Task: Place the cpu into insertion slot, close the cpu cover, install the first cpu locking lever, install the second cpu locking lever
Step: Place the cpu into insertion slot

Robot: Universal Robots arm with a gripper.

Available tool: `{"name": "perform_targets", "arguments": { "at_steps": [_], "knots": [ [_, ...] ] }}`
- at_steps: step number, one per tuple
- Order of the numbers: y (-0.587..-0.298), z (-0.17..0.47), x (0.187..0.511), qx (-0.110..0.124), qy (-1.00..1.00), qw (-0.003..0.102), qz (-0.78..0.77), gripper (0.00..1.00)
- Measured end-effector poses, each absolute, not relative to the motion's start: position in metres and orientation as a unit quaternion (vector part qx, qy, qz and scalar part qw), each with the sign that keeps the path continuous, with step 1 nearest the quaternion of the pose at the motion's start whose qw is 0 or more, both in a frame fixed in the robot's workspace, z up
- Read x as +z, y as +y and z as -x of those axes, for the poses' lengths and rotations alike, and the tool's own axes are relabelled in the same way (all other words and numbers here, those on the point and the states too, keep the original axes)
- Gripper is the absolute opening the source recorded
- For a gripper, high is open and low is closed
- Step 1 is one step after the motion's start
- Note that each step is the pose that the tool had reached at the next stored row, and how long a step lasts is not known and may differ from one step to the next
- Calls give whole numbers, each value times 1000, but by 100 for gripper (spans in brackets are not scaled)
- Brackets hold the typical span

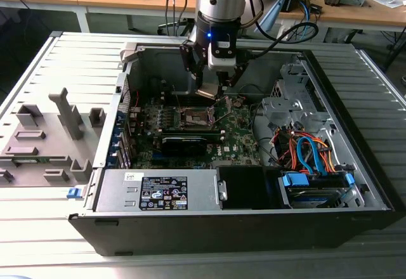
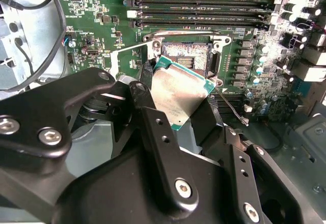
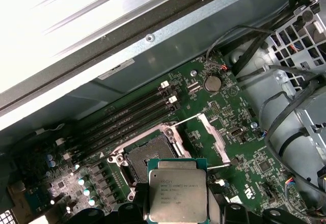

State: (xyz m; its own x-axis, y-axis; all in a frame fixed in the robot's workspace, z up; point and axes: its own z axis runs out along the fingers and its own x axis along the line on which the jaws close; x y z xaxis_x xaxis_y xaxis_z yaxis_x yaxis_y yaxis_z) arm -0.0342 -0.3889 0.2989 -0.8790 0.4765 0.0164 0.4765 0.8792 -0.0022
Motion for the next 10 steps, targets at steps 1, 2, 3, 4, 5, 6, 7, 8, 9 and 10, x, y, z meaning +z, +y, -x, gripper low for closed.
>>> {"name": "perform_targets", "arguments": {
  "at_steps": [1,2,3,4,5,6,7,8,9,10],
  "knots": [
    [-389,34,299,-1,-969,8,246,55],
    [-389,34,299,-1,-969,8,247,55],
    [-389,34,299,-1,-969,8,247,55],
    [-389,34,299,-1,-969,8,248,55],
    [-389,34,299,-1,-969,8,248,55],
    [-389,34,299,-1,-969,8,248,55],
    [-389,34,299,-1,-969,8,249,55],
    [-389,34,299,-1,-968,8,249,55],
    [-389,34,299,-1,-968,8,249,55],
    [-389,34,299,-1,-968,8,250,55]
  ]
}}
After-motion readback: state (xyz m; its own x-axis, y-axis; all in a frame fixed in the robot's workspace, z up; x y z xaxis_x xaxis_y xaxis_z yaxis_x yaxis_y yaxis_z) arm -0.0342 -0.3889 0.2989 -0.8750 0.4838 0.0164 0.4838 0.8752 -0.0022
